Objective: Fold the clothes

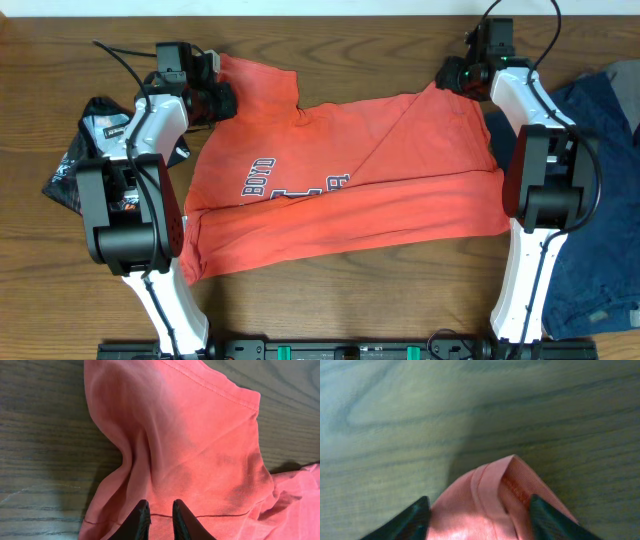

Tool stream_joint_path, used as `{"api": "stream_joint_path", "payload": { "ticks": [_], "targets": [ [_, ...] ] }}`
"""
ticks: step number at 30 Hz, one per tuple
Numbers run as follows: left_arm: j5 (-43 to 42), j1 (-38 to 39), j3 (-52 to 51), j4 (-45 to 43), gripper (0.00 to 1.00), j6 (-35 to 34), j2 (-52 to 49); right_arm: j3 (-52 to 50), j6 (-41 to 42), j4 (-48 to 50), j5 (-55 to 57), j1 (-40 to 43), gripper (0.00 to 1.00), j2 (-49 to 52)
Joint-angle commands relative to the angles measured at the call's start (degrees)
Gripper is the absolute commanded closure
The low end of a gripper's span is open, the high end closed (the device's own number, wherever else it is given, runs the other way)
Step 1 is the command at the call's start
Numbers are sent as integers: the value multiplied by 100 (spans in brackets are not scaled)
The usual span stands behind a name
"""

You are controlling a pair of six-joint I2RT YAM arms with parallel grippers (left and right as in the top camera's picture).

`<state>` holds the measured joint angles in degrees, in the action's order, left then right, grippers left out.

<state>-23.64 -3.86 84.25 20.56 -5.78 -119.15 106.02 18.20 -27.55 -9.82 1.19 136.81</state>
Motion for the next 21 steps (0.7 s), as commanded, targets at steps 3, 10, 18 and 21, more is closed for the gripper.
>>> {"api": "stream_joint_path", "payload": {
  "ticks": [3,10,18,21],
  "targets": [
    [31,-24,35,22,81,-7,4,114,173,48,103,-57,59,157],
    [31,-24,35,24,81,-7,0,114,170,81,96,-52,99,160],
    [24,-79,37,170,89,-9,24,144,151,-350,146,46,99,79],
    [4,-197,37,249,90,-9,190,256,149,-721,186,179,99,-120]
  ]
}}
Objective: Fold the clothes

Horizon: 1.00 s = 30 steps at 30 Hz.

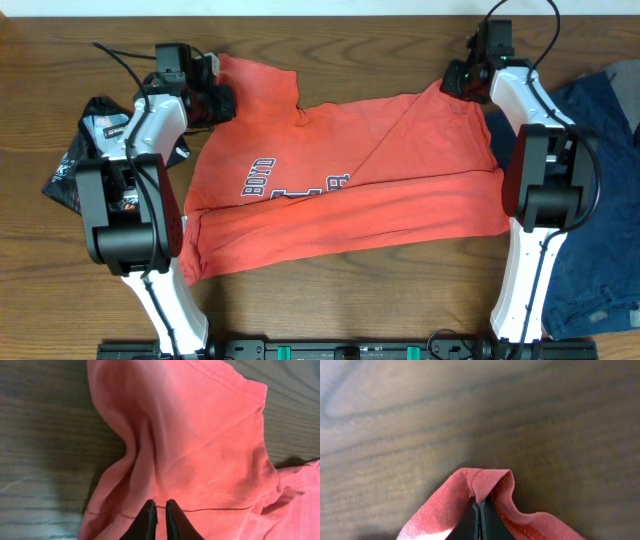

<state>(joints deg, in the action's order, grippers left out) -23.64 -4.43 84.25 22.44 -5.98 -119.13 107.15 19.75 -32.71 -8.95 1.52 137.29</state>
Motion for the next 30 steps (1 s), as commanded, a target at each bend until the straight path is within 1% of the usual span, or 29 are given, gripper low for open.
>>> {"api": "stream_joint_path", "payload": {
  "ticks": [1,5,8,9,14,15,17,19,23,24,25,26,28,30],
  "targets": [
    [-44,-188,37,107,90,11,291,179,-7,-315,144,192,99,-247],
    [-170,-264,37,280,90,13,645,199,-9,-632,385,363,99,-669],
    [-173,-245,37,376,90,15,802,199,-61,-785,426,417,93,-909],
    [-173,-232,37,385,90,15,804,199,-81,-796,426,420,89,-949],
    [-166,-208,35,365,90,15,697,166,-160,-892,424,417,85,-966],
    [-151,-203,35,339,89,15,664,149,-160,-883,424,415,83,-966],
    [-114,-199,35,216,87,28,579,146,-160,-826,424,402,72,-964],
    [-81,-199,35,50,85,33,474,146,-160,-732,424,374,65,-949],
    [50,-199,35,-411,83,33,144,146,-157,-673,413,310,57,-782],
    [50,-199,35,-544,78,33,61,146,-157,-673,350,302,54,-734],
    [50,-199,35,-704,68,33,-39,146,-160,-675,264,291,51,-664],
    [50,-199,35,-896,49,31,-155,146,-160,-678,131,289,46,-586],
    [42,-199,35,-1106,45,28,-295,146,-160,-680,35,291,44,-520],
    [4,-186,35,-1292,38,2,-426,146,-188,-695,46,280,42,-516]
  ]
}}
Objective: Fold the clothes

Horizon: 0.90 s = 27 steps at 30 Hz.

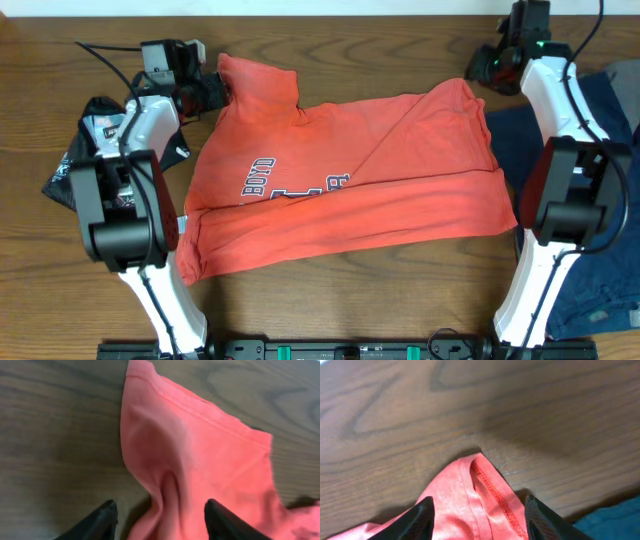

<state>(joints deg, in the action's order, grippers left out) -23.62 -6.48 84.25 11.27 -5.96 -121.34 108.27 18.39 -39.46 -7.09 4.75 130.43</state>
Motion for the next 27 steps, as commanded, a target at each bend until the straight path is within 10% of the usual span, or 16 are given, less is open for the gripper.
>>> {"api": "stream_joint_path", "payload": {
  "ticks": [1,10,16,27],
  "targets": [
    [4,37,35,-254,36,-37,-254,35,-92,-15,-138,-52,40,170],
    [-37,385,37,-811,29,-35,-667,37,-129,-59,-221,-72,38,168],
    [28,490,37,-732,87,-37,-739,37,-131,-129,-216,-74,47,168],
    [28,356,37,-474,94,-186,-44,37,-129,321,-155,-76,49,170]
  ]
}}
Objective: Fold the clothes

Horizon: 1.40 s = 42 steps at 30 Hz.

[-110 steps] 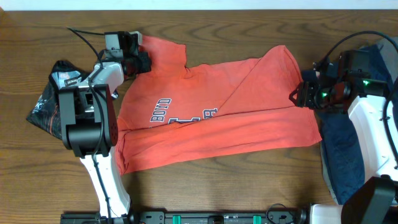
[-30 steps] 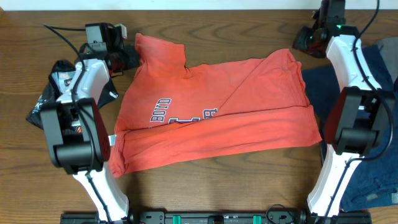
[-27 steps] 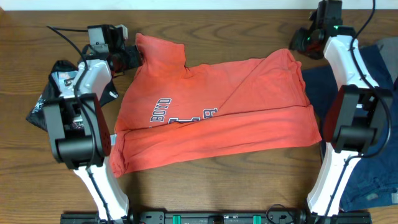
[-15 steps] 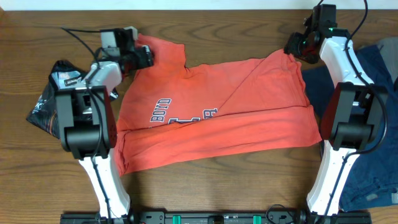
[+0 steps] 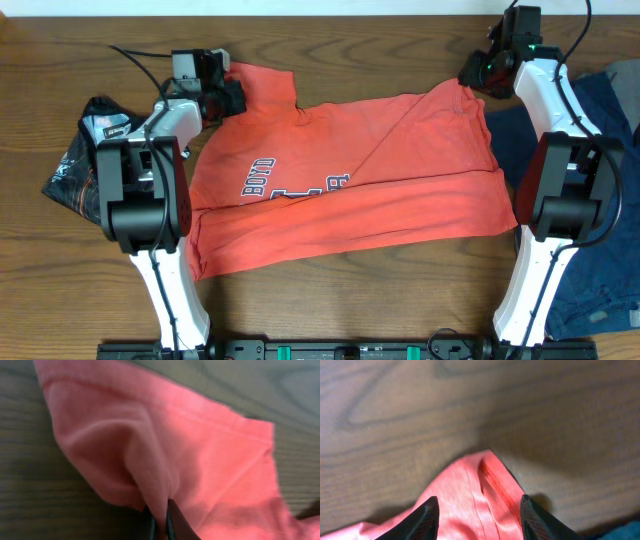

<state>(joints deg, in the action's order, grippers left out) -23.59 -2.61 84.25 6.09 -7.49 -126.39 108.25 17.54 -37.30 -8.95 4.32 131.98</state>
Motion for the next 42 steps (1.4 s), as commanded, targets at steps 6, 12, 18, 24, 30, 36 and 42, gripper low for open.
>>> {"api": "stream_joint_path", "payload": {
  "ticks": [6,12,18,24,30,36,42],
  "targets": [
    [26,-31,37,437,94,-31,496,37,-76,162,44,-122,48,44],
    [26,-31,37,608,94,-28,496,37,-83,179,57,-214,52,240],
    [28,-31,37,743,94,-9,496,37,-83,280,57,-214,57,411],
    [28,-31,37,745,94,-9,496,37,-83,398,57,-214,58,411],
    [28,-31,37,758,94,-9,496,37,-83,507,57,-232,62,411],
    [28,-31,37,756,94,-9,496,17,-83,549,59,-254,62,413],
    [28,-31,35,756,94,-11,496,-42,-79,649,57,-258,62,413]
  ]
}}
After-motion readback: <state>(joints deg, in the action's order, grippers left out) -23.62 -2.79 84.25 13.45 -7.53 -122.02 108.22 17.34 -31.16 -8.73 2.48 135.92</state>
